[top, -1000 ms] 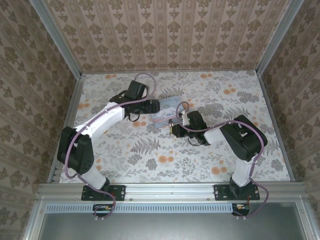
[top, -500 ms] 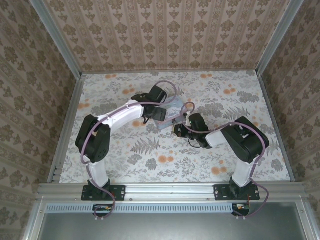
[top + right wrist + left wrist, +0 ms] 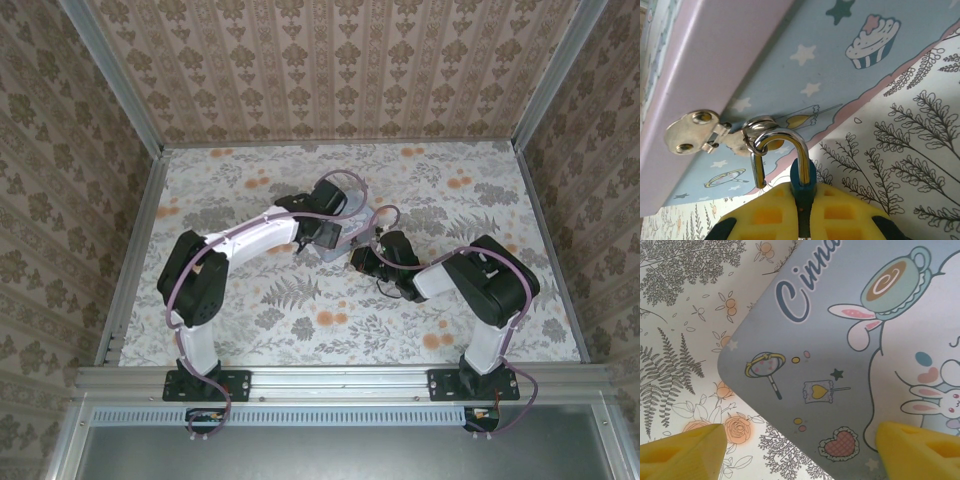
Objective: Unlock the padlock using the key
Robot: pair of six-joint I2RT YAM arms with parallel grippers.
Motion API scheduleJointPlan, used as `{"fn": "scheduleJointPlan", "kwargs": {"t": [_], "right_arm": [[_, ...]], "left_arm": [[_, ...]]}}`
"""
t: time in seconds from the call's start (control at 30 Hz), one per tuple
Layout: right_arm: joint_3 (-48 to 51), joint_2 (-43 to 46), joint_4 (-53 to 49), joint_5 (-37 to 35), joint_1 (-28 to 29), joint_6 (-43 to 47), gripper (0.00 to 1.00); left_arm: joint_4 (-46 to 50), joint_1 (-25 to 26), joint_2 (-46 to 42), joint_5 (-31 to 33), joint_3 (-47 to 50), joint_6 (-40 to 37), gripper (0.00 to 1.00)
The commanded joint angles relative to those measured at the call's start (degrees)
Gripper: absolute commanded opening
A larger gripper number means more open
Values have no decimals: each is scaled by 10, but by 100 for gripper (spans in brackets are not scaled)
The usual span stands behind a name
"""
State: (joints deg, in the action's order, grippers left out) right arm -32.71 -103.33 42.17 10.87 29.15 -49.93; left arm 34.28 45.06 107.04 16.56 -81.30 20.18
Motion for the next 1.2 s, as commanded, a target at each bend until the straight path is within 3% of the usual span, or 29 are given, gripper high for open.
{"fn": "scheduleJointPlan", "kwargs": {"t": [0.0, 0.3, 0.7, 1.03, 1.17], "right_arm": [[2, 4, -34, -45, -5, -5, 0], [-38, 11, -83, -13, -51, 52, 0], [-150, -51, -98, 171, -149, 110, 0], [-214, -60, -264, 151, -172, 177, 0], [-212, -58, -287, 125, -173, 181, 0]], "left_arm": [[27, 8, 27, -6, 26, 1, 81], [22, 10, 39, -40, 48, -2, 66], [25, 18, 72, -77, 45, -5, 57], [20, 20, 83, -86, 45, -6, 55], [19, 19, 84, -87, 46, -6, 54]]}}
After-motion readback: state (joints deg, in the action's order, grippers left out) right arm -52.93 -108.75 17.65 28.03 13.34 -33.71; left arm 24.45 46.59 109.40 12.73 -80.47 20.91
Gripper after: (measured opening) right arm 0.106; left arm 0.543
